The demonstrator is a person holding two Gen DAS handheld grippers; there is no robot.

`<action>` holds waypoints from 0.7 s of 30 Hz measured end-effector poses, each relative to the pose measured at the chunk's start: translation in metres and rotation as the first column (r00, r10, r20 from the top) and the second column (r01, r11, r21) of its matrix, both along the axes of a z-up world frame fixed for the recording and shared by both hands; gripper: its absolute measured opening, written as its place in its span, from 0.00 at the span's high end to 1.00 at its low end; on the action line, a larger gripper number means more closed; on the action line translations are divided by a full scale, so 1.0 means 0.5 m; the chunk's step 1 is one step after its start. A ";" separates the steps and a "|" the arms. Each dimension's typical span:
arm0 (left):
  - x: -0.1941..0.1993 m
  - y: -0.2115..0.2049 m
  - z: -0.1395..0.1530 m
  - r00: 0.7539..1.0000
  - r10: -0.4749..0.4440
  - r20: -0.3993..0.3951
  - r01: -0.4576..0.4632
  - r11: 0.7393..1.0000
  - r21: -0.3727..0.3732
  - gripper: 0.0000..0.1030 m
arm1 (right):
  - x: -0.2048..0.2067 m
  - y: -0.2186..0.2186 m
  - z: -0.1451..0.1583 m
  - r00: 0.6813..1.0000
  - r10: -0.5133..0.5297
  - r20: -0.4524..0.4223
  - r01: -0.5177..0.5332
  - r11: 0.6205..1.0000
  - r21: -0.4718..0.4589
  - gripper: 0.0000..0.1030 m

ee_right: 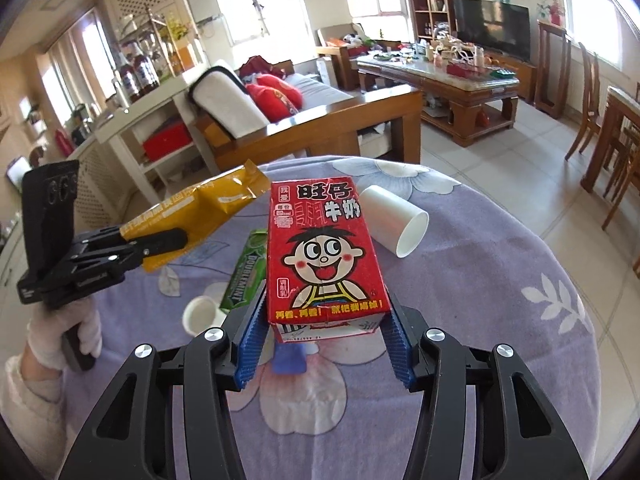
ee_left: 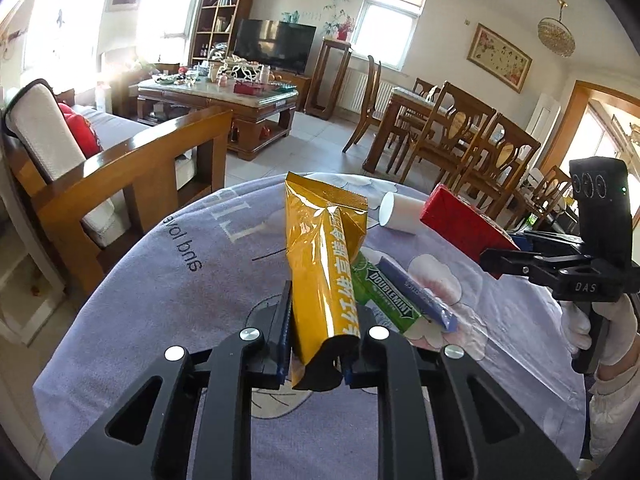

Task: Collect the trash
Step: 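Grasp the yellow tube with the left gripper while the right grasps the red milk box, then carry yellow tube and red milk box to the bin and release both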

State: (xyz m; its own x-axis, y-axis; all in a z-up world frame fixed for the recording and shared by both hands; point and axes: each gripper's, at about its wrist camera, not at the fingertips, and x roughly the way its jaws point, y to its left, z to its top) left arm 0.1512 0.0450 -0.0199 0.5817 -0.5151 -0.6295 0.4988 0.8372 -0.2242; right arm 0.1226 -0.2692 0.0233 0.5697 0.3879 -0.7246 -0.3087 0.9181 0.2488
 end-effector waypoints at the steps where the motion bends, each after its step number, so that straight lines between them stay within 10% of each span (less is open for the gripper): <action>1: -0.011 -0.002 0.008 1.000 0.000 0.015 0.000 1.000 -0.001 0.81 | -0.014 -0.003 0.009 1.000 -0.005 0.010 0.005 1.000 0.010 0.50; 21: -0.268 -0.196 0.101 0.965 -0.137 0.222 0.165 0.980 -0.112 0.80 | -0.414 -0.222 0.084 0.924 -0.348 0.160 0.300 0.917 0.264 0.51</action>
State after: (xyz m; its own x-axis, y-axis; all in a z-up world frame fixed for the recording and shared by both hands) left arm 0.0172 -0.0532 0.0305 0.6036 -0.6757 -0.4232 0.6652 0.7194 -0.1999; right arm -0.0845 -0.3801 0.0655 0.8151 0.2993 -0.4960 -0.0693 0.9004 0.4295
